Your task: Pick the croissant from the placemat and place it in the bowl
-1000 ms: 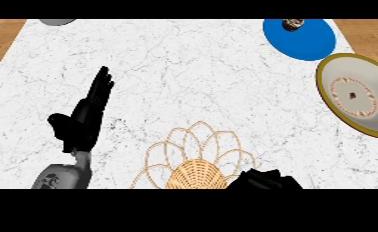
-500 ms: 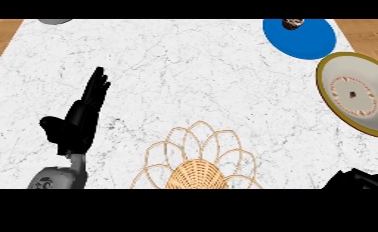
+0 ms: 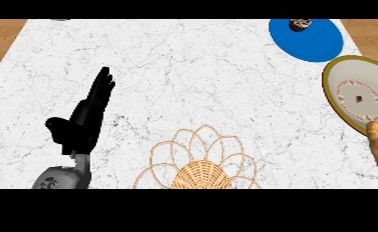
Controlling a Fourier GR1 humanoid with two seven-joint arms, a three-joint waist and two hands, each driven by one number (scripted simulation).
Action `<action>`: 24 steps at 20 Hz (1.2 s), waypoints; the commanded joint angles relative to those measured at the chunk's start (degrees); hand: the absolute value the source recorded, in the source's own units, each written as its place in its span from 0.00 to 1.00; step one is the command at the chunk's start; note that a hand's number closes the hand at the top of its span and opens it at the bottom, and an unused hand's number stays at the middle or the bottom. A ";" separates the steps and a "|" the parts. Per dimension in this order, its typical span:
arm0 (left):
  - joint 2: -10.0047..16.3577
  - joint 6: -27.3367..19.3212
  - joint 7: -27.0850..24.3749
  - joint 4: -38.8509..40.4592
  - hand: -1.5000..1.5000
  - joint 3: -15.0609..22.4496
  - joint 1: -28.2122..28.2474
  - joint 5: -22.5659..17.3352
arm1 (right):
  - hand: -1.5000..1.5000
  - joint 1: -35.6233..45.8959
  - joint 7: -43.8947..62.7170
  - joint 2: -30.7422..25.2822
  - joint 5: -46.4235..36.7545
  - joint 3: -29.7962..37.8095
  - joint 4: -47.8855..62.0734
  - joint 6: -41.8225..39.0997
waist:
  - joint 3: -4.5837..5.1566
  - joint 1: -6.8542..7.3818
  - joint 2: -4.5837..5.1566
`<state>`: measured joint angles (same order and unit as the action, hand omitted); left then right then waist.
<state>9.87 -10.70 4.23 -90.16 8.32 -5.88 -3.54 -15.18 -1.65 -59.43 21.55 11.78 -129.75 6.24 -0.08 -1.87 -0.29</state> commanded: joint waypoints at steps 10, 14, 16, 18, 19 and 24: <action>-3.52 0.78 -1.90 4.72 0.50 1.65 -4.26 1.92 | 1.00 12.02 -13.58 -2.41 -16.25 1.96 34.72 -6.74 | 0.03 2.98 0.70; -1.79 2.41 3.00 3.75 0.50 -0.44 -8.06 0.54 | 1.00 21.05 -14.00 -0.18 -22.30 -5.28 45.56 -5.98 | 0.03 3.71 0.76; -2.81 2.32 -1.89 3.40 0.50 1.29 -1.84 2.21 | 1.00 21.10 -20.03 2.01 -22.95 -2.76 51.77 -7.99 | 0.04 2.86 0.51; -3.25 1.27 0.67 5.16 0.50 0.01 -6.58 2.31 | 1.00 25.17 -24.66 3.68 -26.93 -4.42 59.64 -5.58 | 0.01 3.11 0.66; -2.05 2.06 0.44 0.90 0.50 0.70 -1.99 2.22 | 1.00 25.76 -25.94 3.62 -29.72 -5.81 61.85 -5.09 | 0.00 3.53 0.59; -3.02 1.50 2.80 1.34 0.50 0.36 -4.86 2.58 | 1.00 38.90 -28.46 7.36 -35.31 -8.96 80.23 -4.72 | -0.03 4.22 0.86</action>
<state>7.28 -8.38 4.94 -88.11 8.64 -9.56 -1.78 16.21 -27.17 -54.14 -8.73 5.05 -61.50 0.73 -0.08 1.95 0.46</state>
